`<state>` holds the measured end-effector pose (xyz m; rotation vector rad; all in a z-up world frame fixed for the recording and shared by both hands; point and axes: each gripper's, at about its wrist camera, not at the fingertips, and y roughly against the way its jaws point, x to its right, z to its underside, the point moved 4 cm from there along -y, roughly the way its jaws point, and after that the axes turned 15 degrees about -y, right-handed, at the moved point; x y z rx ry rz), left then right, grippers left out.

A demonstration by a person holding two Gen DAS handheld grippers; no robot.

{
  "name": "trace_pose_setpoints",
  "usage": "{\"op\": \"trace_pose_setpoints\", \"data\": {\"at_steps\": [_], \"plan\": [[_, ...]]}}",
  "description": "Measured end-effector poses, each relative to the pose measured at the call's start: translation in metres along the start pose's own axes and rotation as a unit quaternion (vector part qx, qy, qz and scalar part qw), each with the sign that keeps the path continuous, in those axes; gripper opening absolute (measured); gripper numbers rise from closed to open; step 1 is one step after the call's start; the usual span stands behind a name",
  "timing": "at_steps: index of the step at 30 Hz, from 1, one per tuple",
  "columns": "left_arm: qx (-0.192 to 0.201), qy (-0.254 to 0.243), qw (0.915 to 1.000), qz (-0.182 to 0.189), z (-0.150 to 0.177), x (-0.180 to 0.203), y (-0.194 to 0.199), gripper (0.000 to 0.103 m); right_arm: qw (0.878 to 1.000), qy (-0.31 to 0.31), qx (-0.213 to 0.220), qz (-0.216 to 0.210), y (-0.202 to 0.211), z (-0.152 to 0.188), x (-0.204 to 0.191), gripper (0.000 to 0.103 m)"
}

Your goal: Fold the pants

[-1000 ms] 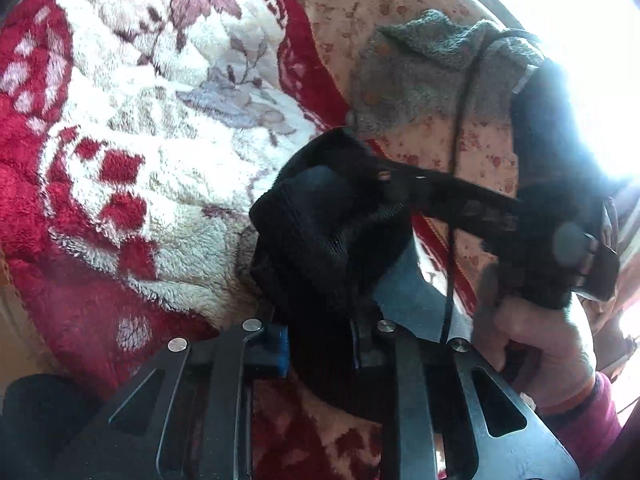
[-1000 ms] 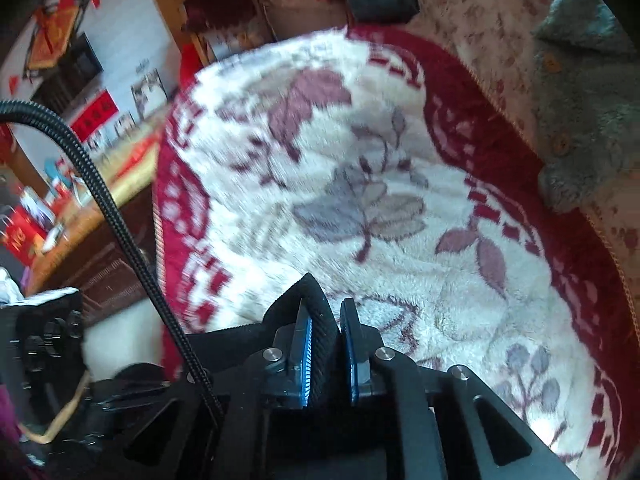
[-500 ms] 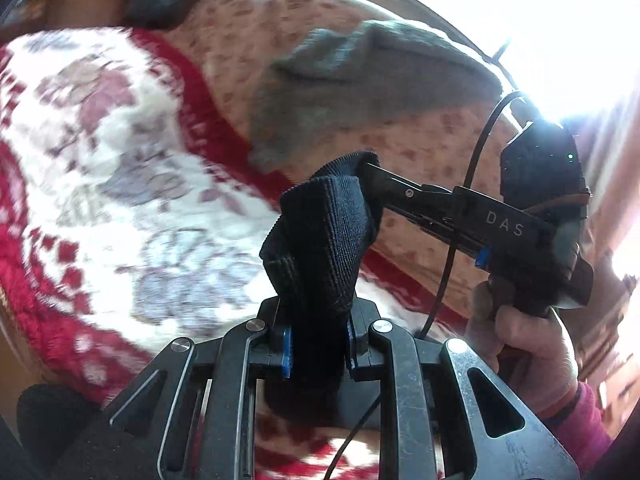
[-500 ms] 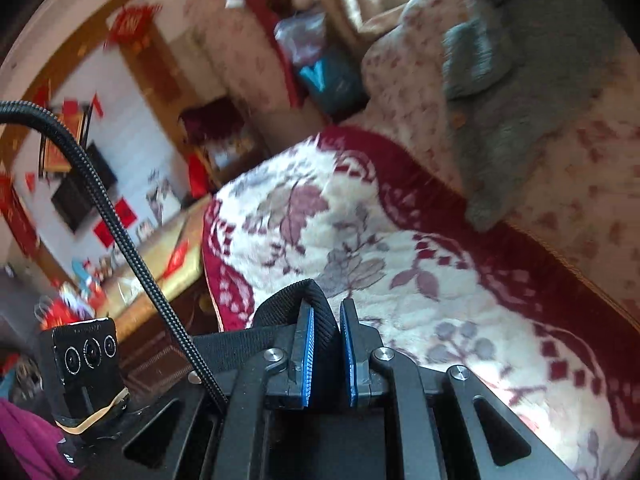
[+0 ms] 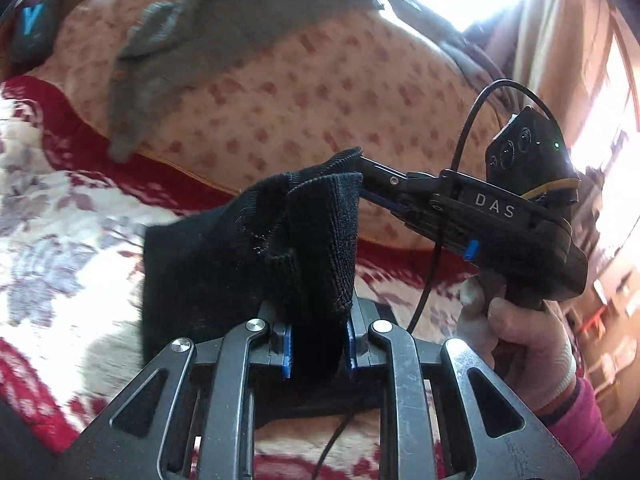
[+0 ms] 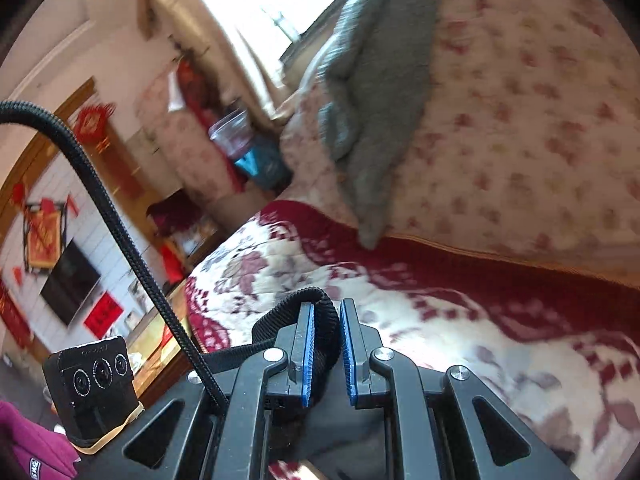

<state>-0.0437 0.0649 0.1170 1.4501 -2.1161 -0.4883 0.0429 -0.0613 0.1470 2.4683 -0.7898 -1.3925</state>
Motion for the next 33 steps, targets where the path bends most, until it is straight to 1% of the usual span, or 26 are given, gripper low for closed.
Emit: {"op": "trace_pose_setpoints", "data": {"at_steps": [6, 9, 12, 14, 16, 18, 19, 20, 21, 22, 23, 24, 25, 27, 28, 30, 33], "plan": [[-0.041, -0.037, 0.9983, 0.019, 0.008, 0.048, -0.044, 0.017, 0.997, -0.062, 0.034, 0.017, 0.046, 0.011, 0.065, 0.012], [-0.058, -0.047, 0.9971, 0.018, 0.016, 0.060, -0.062, 0.017, 0.995, -0.086, 0.041, 0.030, 0.060, 0.018, 0.094, 0.012], [-0.081, -0.053, 0.9951, 0.021, 0.029, 0.073, -0.080, 0.017, 0.992, -0.110, 0.043, 0.045, 0.064, 0.028, 0.123, 0.012], [-0.093, -0.054, 0.9941, 0.019, 0.034, 0.076, -0.089, 0.018, 0.990, -0.122, 0.045, 0.051, 0.065, 0.037, 0.135, 0.012], [-0.104, -0.045, 0.9933, 0.024, 0.038, 0.076, -0.094, 0.018, 0.988, -0.134, 0.045, 0.061, 0.066, 0.043, 0.147, 0.012], [-0.112, -0.040, 0.9926, 0.026, 0.040, 0.077, -0.096, 0.019, 0.985, -0.149, 0.049, 0.068, 0.069, 0.049, 0.159, 0.017], [-0.116, -0.040, 0.9921, 0.027, 0.040, 0.078, -0.097, 0.019, 0.984, -0.158, 0.051, 0.070, 0.069, 0.049, 0.163, 0.028], [-0.115, -0.039, 0.9921, 0.029, 0.039, 0.079, -0.096, 0.019, 0.981, -0.170, 0.053, 0.075, 0.071, 0.049, 0.168, 0.043], [-0.113, -0.039, 0.9924, 0.029, 0.039, 0.080, -0.095, 0.019, 0.977, -0.186, 0.058, 0.083, 0.074, 0.050, 0.174, 0.047], [-0.112, -0.041, 0.9924, 0.027, 0.038, 0.081, -0.095, 0.019, 0.975, -0.198, 0.061, 0.082, 0.077, 0.050, 0.178, 0.048], [-0.112, -0.043, 0.9924, 0.026, 0.037, 0.083, -0.094, 0.025, 0.973, -0.209, 0.063, 0.074, 0.081, 0.052, 0.181, 0.048], [-0.106, -0.043, 0.9927, 0.038, 0.037, 0.086, -0.093, 0.040, 0.972, -0.216, 0.065, 0.069, 0.084, 0.052, 0.183, 0.048], [-0.101, -0.043, 0.9929, 0.046, 0.036, 0.088, -0.091, 0.044, 0.971, -0.217, 0.065, 0.074, 0.086, 0.053, 0.183, 0.048], [-0.082, -0.063, 0.9939, 0.038, 0.033, 0.099, -0.084, 0.046, 0.970, -0.214, 0.067, 0.096, 0.093, 0.055, 0.184, 0.048], [-0.073, -0.078, 0.9935, 0.040, 0.030, 0.105, -0.081, 0.046, 0.969, -0.217, 0.068, 0.097, 0.096, 0.055, 0.184, 0.048], [-0.069, -0.088, 0.9921, 0.056, 0.027, 0.110, -0.075, 0.046, 0.967, -0.226, 0.076, 0.093, 0.103, 0.054, 0.185, 0.048], [-0.061, -0.090, 0.9923, 0.060, 0.025, 0.099, -0.061, 0.046, 0.966, -0.226, 0.090, 0.085, 0.120, 0.054, 0.177, 0.048]]}}
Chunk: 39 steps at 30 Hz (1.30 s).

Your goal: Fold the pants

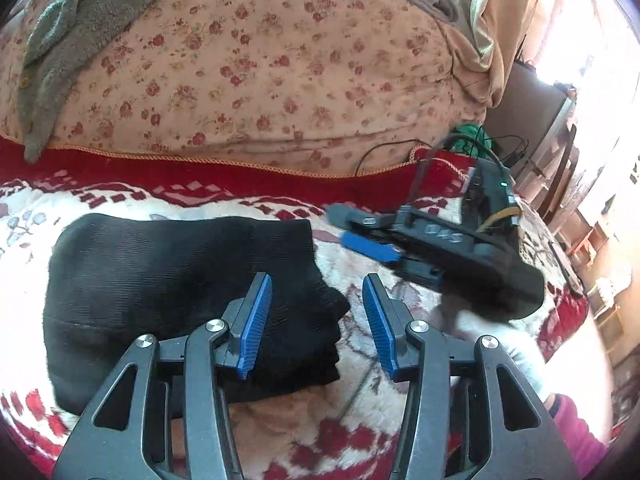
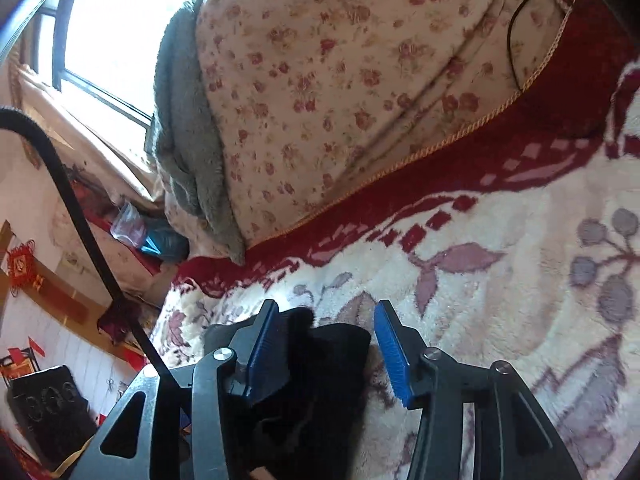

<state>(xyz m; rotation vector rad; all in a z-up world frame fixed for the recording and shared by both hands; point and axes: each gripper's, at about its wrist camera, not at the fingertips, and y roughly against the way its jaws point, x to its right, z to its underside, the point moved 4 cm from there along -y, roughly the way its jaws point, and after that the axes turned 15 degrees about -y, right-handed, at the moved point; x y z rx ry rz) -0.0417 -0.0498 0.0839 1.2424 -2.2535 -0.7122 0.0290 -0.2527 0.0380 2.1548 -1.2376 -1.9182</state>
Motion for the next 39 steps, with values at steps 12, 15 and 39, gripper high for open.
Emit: {"op": "trace_pose_setpoints", "data": {"at_steps": [12, 15, 39], "plan": [[-0.009, 0.066, 0.9915, -0.112, 0.048, -0.124, 0.066, 0.046, 0.994, 0.100, -0.040, 0.005, 0.029, 0.059, -0.052, 0.049], [-0.015, 0.088, 0.9895, -0.114, 0.058, -0.139, 0.067, 0.046, 0.992, 0.112, -0.058, 0.015, 0.017, 0.072, -0.058, 0.049], [-0.045, 0.053, 0.9894, -0.127, 0.042, -0.124, -0.002, 0.046, 0.975, 0.180, -0.092, 0.095, -0.005, 0.102, -0.029, 0.008]]}}
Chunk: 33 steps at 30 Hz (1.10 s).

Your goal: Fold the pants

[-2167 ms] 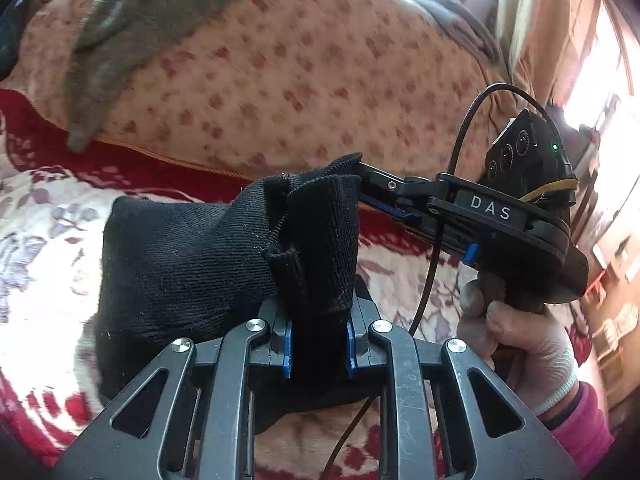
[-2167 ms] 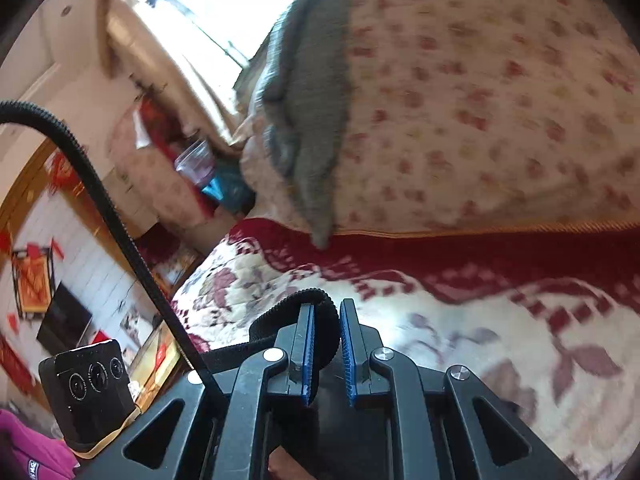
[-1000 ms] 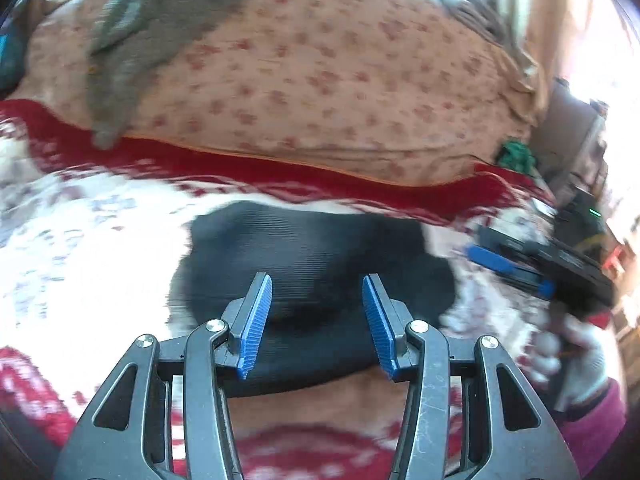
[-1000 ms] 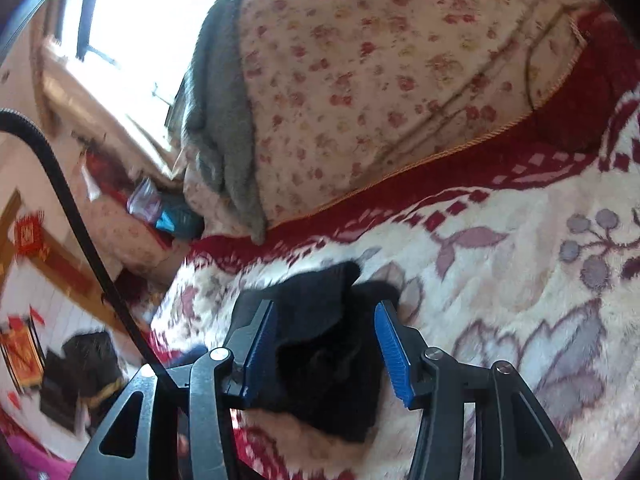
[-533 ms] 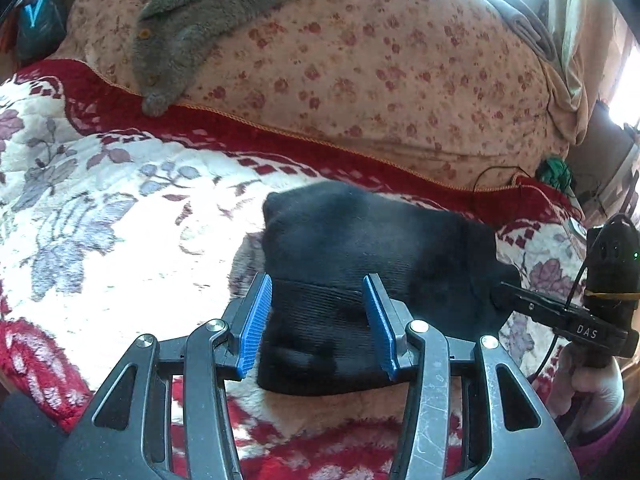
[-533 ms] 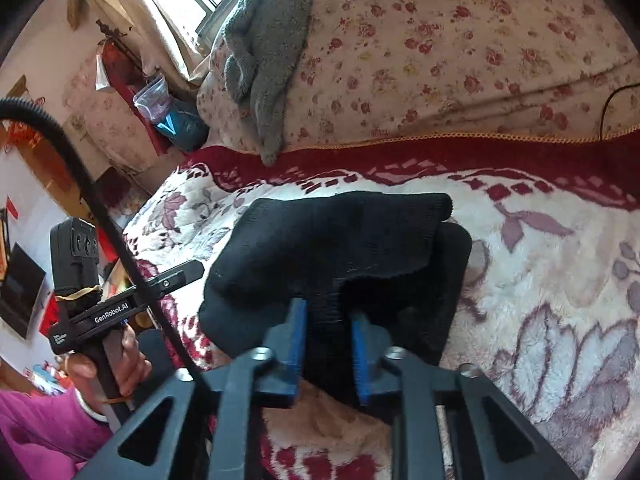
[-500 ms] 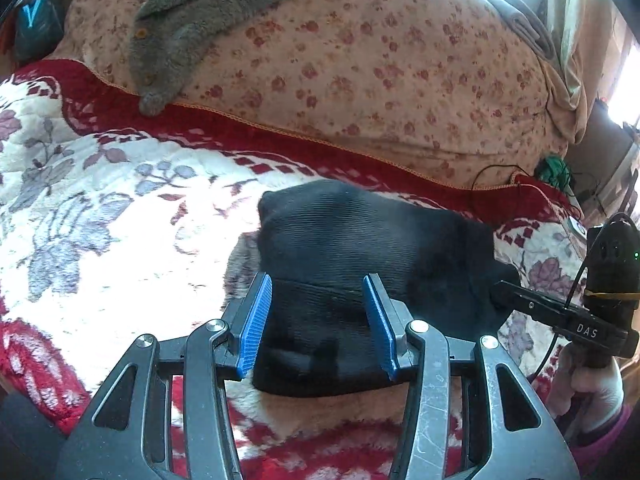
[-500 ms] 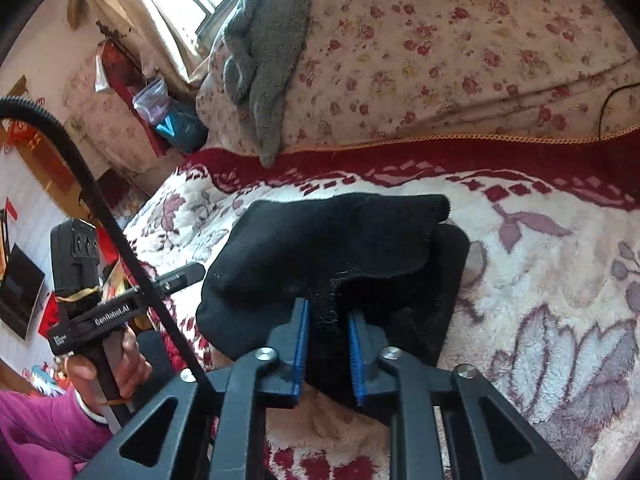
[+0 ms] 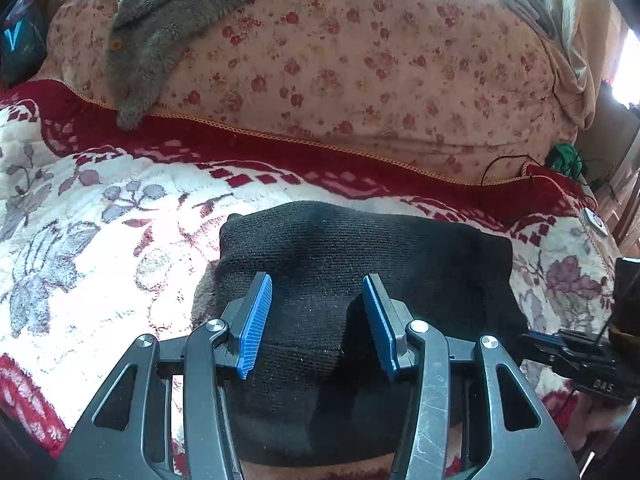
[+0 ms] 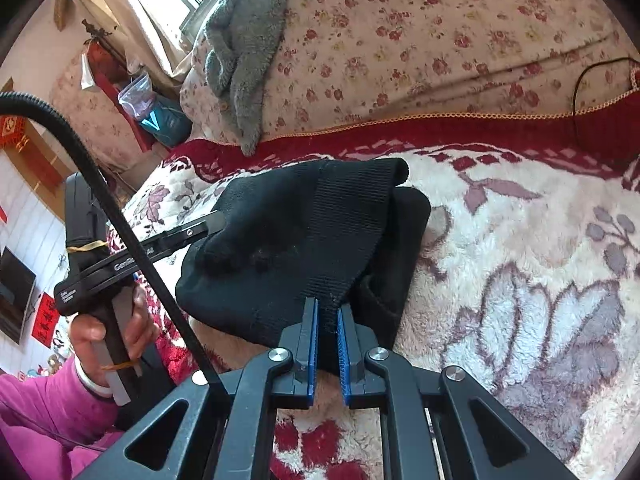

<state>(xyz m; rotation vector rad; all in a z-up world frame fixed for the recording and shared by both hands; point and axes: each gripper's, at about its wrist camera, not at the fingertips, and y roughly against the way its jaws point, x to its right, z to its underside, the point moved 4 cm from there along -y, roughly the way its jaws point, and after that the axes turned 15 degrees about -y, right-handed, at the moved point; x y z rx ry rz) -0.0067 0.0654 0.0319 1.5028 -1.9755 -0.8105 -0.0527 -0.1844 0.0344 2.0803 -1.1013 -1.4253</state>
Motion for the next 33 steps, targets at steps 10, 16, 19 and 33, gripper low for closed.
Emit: {"op": "trace_pose_setpoints", "data": {"at_steps": [10, 16, 19, 33], "plan": [[0.004, 0.004, 1.0000, -0.005, -0.001, 0.000, 0.004, 0.046, 0.998, 0.014, 0.050, 0.023, 0.026, -0.009, -0.024, 0.015], [0.013, 0.001, 0.9998, -0.013, -0.001, -0.005, 0.018, 0.046, 0.998, -0.001, 0.065, 0.011, 0.029, -0.017, -0.032, 0.024], [0.019, -0.001, 0.9997, -0.016, -0.001, -0.009, 0.027, 0.046, 0.997, -0.019, 0.072, -0.006, 0.035, -0.021, -0.034, 0.027], [0.015, 0.023, 0.9993, 0.026, 0.013, -0.033, 0.044, 0.061, 0.995, -0.092, 0.041, 0.010, 0.004, -0.031, 0.000, 0.055]]}}
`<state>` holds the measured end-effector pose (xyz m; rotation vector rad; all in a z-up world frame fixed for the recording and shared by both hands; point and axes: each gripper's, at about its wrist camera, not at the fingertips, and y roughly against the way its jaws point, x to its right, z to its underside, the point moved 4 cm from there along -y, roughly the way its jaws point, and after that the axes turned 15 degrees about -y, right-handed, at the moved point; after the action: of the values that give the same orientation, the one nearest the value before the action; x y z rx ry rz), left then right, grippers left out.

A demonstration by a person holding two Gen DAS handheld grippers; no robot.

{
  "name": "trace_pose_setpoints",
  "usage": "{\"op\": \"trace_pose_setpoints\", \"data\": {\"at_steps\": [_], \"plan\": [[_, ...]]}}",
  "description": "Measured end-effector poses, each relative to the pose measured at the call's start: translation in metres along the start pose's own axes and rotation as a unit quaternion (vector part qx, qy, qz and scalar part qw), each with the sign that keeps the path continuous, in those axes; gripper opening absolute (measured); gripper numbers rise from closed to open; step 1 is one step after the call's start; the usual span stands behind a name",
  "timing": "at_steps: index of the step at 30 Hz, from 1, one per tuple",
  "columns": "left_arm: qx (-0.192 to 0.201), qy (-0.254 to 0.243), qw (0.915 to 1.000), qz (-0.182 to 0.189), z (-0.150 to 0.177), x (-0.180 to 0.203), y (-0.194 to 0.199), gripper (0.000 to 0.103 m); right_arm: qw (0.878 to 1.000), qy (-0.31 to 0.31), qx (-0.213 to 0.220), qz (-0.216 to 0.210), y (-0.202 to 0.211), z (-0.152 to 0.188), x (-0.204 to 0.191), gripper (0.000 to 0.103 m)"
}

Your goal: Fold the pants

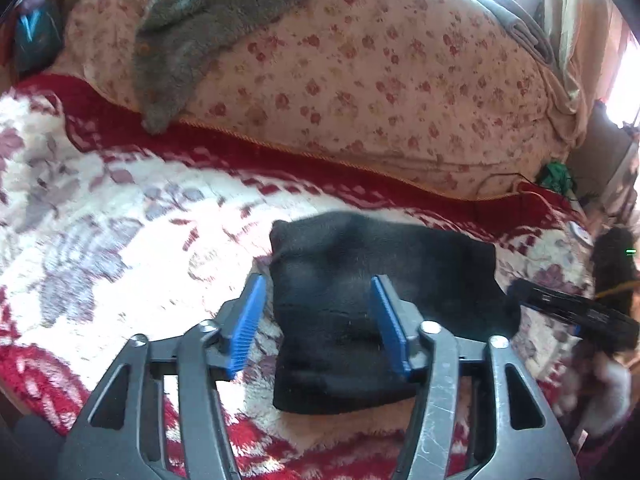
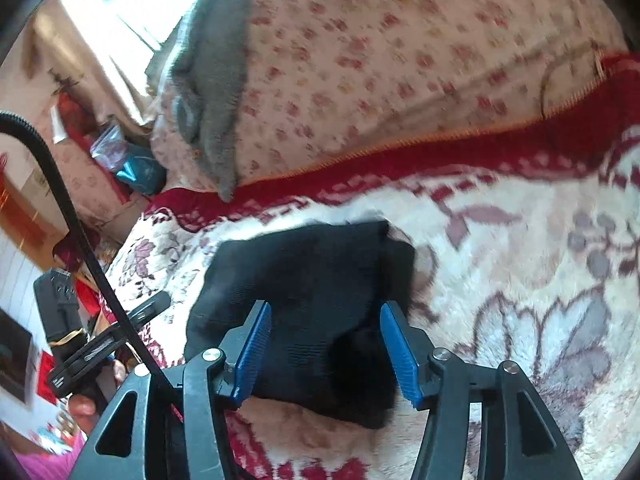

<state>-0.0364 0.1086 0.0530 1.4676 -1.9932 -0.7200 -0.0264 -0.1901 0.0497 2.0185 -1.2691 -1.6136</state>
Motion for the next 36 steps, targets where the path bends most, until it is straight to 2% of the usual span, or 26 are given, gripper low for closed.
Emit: {"op": "trace_pose_setpoints", "data": {"at_steps": [4, 9, 12, 15, 18, 19, 20, 22, 24, 26, 30, 36], "plan": [[-0.024, 0.023, 0.9983, 0.047, 0.007, -0.010, -0.017, 0.063, 0.999, -0.039, -0.017, 0.001, -0.014, -0.004, 0.027, 0.066], [-0.052, 0.028, 0.9950, 0.080, 0.015, -0.011, -0.046, 0.064, 0.992, -0.093, -0.065, -0.063, -0.039, -0.003, 0.042, 0.066], [-0.057, 0.039, 0.9931, 0.095, 0.015, -0.011, -0.058, 0.074, 0.986, -0.109, -0.078, -0.103, -0.049, -0.002, 0.040, 0.066], [-0.064, 0.057, 0.9899, 0.113, 0.015, -0.013, -0.071, 0.079, 0.989, -0.084, -0.071, -0.096, -0.055, 0.000, 0.033, 0.062], [-0.053, 0.065, 0.9892, 0.120, 0.013, -0.012, -0.077, 0.079, 0.991, -0.073, -0.061, -0.098, -0.055, 0.002, 0.032, 0.056], [-0.052, 0.057, 0.9902, 0.116, 0.012, -0.011, -0.077, 0.078, 0.990, -0.077, -0.059, -0.102, -0.054, 0.001, 0.034, 0.053], [-0.051, 0.047, 0.9910, 0.115, 0.011, -0.008, -0.077, 0.064, 0.990, -0.080, -0.057, -0.106, -0.053, 0.002, 0.035, 0.049], [-0.048, 0.034, 0.9925, 0.107, 0.008, -0.003, -0.075, 0.053, 0.989, -0.078, -0.052, -0.113, -0.050, 0.003, 0.034, 0.044], [-0.042, 0.032, 0.9933, 0.103, 0.005, -0.003, -0.068, 0.036, 0.990, -0.070, -0.049, -0.114, -0.046, 0.003, 0.027, 0.041], [-0.038, 0.039, 0.9926, 0.108, 0.002, -0.007, -0.061, 0.029, 0.990, -0.068, -0.046, -0.117, -0.041, 0.001, 0.021, 0.040], [-0.020, 0.038, 0.9947, 0.094, -0.006, -0.019, -0.038, 0.029, 0.989, -0.047, -0.045, -0.136, -0.032, -0.002, -0.010, 0.039], [0.005, 0.056, 0.9964, 0.063, -0.016, -0.069, 0.008, 0.029, 0.985, -0.020, -0.061, -0.163, -0.051, 0.002, -0.066, 0.039]]}}
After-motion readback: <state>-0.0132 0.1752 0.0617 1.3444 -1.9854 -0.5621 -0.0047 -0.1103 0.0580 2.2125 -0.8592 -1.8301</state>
